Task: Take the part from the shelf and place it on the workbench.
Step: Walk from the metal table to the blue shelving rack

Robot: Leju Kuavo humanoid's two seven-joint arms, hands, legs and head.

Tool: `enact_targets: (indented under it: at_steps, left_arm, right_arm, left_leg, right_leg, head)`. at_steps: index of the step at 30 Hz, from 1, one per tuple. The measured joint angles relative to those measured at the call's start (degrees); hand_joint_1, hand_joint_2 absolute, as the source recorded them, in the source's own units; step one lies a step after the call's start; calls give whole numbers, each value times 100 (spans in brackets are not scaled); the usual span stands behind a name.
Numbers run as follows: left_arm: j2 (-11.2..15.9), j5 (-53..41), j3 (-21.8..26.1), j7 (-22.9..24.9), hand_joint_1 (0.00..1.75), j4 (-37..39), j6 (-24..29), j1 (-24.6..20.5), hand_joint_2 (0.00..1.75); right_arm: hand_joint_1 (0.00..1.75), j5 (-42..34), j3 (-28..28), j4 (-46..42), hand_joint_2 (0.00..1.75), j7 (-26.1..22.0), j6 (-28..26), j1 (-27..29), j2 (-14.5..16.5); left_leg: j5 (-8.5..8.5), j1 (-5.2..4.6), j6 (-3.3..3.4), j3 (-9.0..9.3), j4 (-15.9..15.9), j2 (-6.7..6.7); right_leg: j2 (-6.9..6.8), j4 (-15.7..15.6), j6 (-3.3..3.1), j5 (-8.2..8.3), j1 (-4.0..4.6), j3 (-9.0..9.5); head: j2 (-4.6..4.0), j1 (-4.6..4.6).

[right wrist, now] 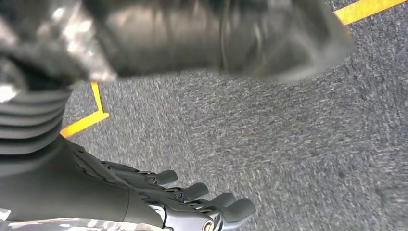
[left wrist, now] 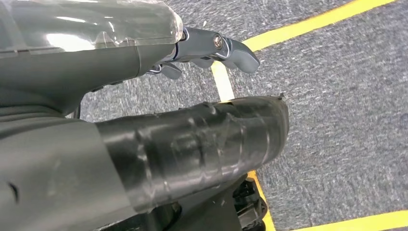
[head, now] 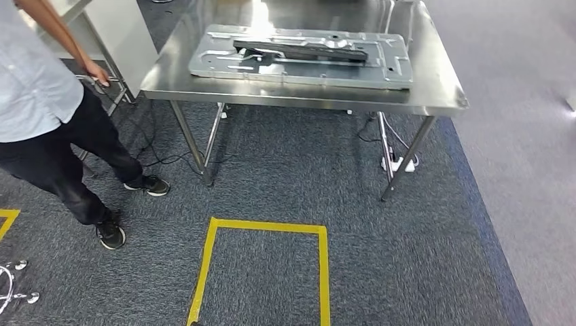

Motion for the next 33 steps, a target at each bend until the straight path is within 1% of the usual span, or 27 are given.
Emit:
enact_targets:
  at_steps: [2, 4, 5, 7, 8, 9, 10, 11, 12, 13, 14, 15, 17, 18, 19, 20, 21, 22, 23, 24, 25, 26, 27, 29, 30, 31, 33]
  left_arm:
    - [0, 3, 0, -1, 0, 0, 0, -6, 0]
    - [0, 4, 0, -1, 0, 0, 2, -13, 0]
    - [0, 6, 0, -1, 0, 0, 3, -12, 0]
    - [0, 9, 0, -1, 0, 0, 8, 0, 0]
    - [0, 9, 0, -1, 0, 0, 11, 7, 0]
    - [0, 9, 0, 0, 0, 0, 13, 14, 0]
    - [0, 9, 0, 1, 0, 0, 15, 18, 0]
    - [1, 9, 0, 1, 0, 0, 15, 20, 0]
    - [2, 10, 0, 2, 0, 1, 16, 22, 0]
    - [5, 10, 0, 2, 0, 2, 16, 25, 0]
    - [9, 11, 0, 3, 0, 3, 18, 26, 0]
    - [11, 13, -1, 3, 0, 4, 19, 27, 0]
    - [13, 15, -2, 5, 0, 4, 21, 24, 0]
    - [11, 16, -2, 5, 0, 4, 21, 20, 0]
    - [9, 18, -2, 4, 0, 4, 23, 17, 0]
    - [7, 20, -2, 2, 0, 4, 25, 15, 0]
    - [5, 21, -2, 1, 0, 4, 27, 18, 0]
    - [4, 24, -2, 2, 0, 4, 28, 27, 0]
    - [4, 31, -2, 3, 0, 4, 29, 37, 0]
    - [4, 38, -2, 5, 0, 4, 30, 45, 0]
    - [4, 46, -2, 6, 0, 4, 31, 46, 0]
    - [3, 54, -2, 6, 0, 4, 32, 43, 0]
    - [2, 58, -2, 5, 0, 4, 33, 39, 0]
    - [1, 65, -2, 3, 0, 4, 33, 34, 0]
    - [1, 67, -2, 2, 0, 4, 33, 32, 0]
    - [1, 72, -2, 1, 0, 4, 33, 27, 0]
    - [1, 83, -2, 0, 0, 4, 33, 11, 0]
  right_arm:
    - [0, -2, -16, -2, 0, 18, 13, 0, 7]
    - [0, -3, -34, -6, 0, 28, 17, 7, 13]
    - [0, -2, -39, -9, 0, 33, 19, 5, 15]
    - [0, -1, -44, -15, 0, 43, 21, 4, 16]
    - [0, -1, -46, -15, 0, 48, 22, 6, 16]
    - [0, -1, -50, -15, 0, 52, 25, 10, 17]
    - [0, -1, -57, -15, 0, 57, 27, 13, 17]
    - [0, -2, -65, -15, 0, 61, 29, 15, 22]
    - [0, -2, -73, -14, 0, 64, 32, 16, 31]
    - [0, -2, -79, -14, 0, 68, 33, 12, 44]
    - [0, -2, -83, -15, 0, 73, 34, 4, 57]
    - [0, -1, -84, -16, 0, 78, 35, 1, 67]
    - [0, 1, -88, -17, 0, 85, 35, 9, 73]
    - [0, 2, -90, -18, 0, 87, 34, 19, 74]
    - [0, 4, -91, -19, 0, 88, 32, 27, 75]
    - [0, 7, -91, -19, 0, 92, 31, 27, 75]
    - [0, 13, -91, -20, 0, 98, 29, 23, 75]
    - [0, 20, -91, -20, 0, 104, 29, 20, 76]
    - [0, 28, -91, -20, 0, 112, 29, 17, 78]
    - [0, 38, -91, -20, 0, 122, 29, 22, 80]
    - [0, 46, -91, -20, 0, 132, 29, 30, 81]
    - [0, 54, -91, -20, 0, 142, 29, 38, 82]
    - [0, 61, -91, -21, 0, 150, 29, 45, 82]
    - [0, 74, -91, -22, 0, 160, 28, 37, 87]
    - [0, 81, -91, -22, 0, 162, 28, 35, 91]
    - [0, 90, -91, -23, 0, 166, 26, 35, 96]
    - [0, 123, -91, -24, 0, 189, 17, 50, 107]
  left_leg:
    - [-15, -2, -62, -4, 9, 65]
    - [-142, 15, -131, -53, 140, 6]
    - [-293, 27, -162, -140, 349, -57]
    - [-671, 43, -193, -435, 1033, -154]
    - [-796, 48, -199, -582, 1361, -172]
    - [-815, 49, -196, -661, 1537, -183]
    - [-712, 49, -185, -637, 1493, -193]
    - [-513, 49, -164, -510, 1229, -219]
    - [-290, 48, -131, -330, 832, -317]
    - [-124, 48, -95, -161, 457, -442]
    - [-29, 45, -68, -44, 178, -547]
    - [-3, 38, -49, 9, 33, -623]
    - [1, 26, -28, 18, -28, -568]
    - [26, 34, -2, 28, -60, -506]
    - [55, 46, 36, 41, -102, -442]
    - [82, 59, 72, 53, -144, -372]
    - [98, 63, 98, 58, -164, -295]
    - [101, 57, 114, 51, -167, -224]
    - [100, 51, 116, 42, -162, -145]
    - [96, 46, 117, 35, -156, -68]
    - [91, 44, 113, 28, -148, 4]
    - [84, 44, 106, 27, -138, 68]
    - [72, 44, 92, 31, -124, 123]
    - [33, 18, 40, 33, -90, 212]
    - [15, 6, 6, 40, -77, 253]
    - [3, -6, -28, 52, -73, 293]
    - [-20, 8, -93, 81, -59, 337]
  right_leg:
    - [88, -12, -70, 19, 10, -30]
    - [158, -41, -141, 54, -6, -41]
    - [192, -55, -172, 72, -18, -45]
    - [271, -54, -201, 87, -16, -70]
    - [318, -52, -206, 90, -13, -79]
    - [370, -49, -207, 91, -10, -81]
    - [426, -46, -206, 92, -9, -76]
    - [485, -46, -204, 93, -9, -65]
    - [546, -46, -198, 96, -15, -58]
    - [603, -41, -183, 102, -13, -62]
    - [658, -35, -158, 114, -16, -76]
    - [711, -31, -124, 131, -25, -102]
    - [821, -45, -39, 176, -38, -145]
    - [814, -36, -6, 173, -41, -157]
    - [730, 36, 22, 115, -34, -192]
    - [607, 215, 45, -6, -23, -275]
    - [460, 511, 62, -181, -24, -413]
    - [360, 881, 81, -369, -23, -597]
    - [319, 1235, 99, -509, -27, -771]
    - [300, 1453, 112, -554, -31, -877]
    - [283, 1458, 119, -489, -33, -871]
    - [254, 1231, 118, -330, -34, -742]
    - [185, 830, 109, -132, -32, -517]
    - [-7, 144, 52, 92, -4, -146]
    - [-62, -16, 19, 119, 11, -70]
    - [-65, -48, -14, 106, 26, -70]
    - [39, -74, -80, 140, 15, -83]
  head:
    - [0, -8]
    - [0, -7]
    - [0, -7]
    - [0, -8]
    - [0, -8]
    - [0, -8]
    - [0, -8]
    - [0, -8]
    - [0, -7]
    - [0, -5]
    - [0, -5]
    - [0, -4]
    - [0, -6]
    - [0, -5]
    - [0, 4]
    - [0, 14]
    - [0, 22]
    - [0, 31]
    - [0, 29]
    - [0, 30]
    - [0, 29]
    - [0, 30]
    - [0, 30]
    - [0, 28]
    - [0, 26]
    - [0, 24]
    - [0, 23]
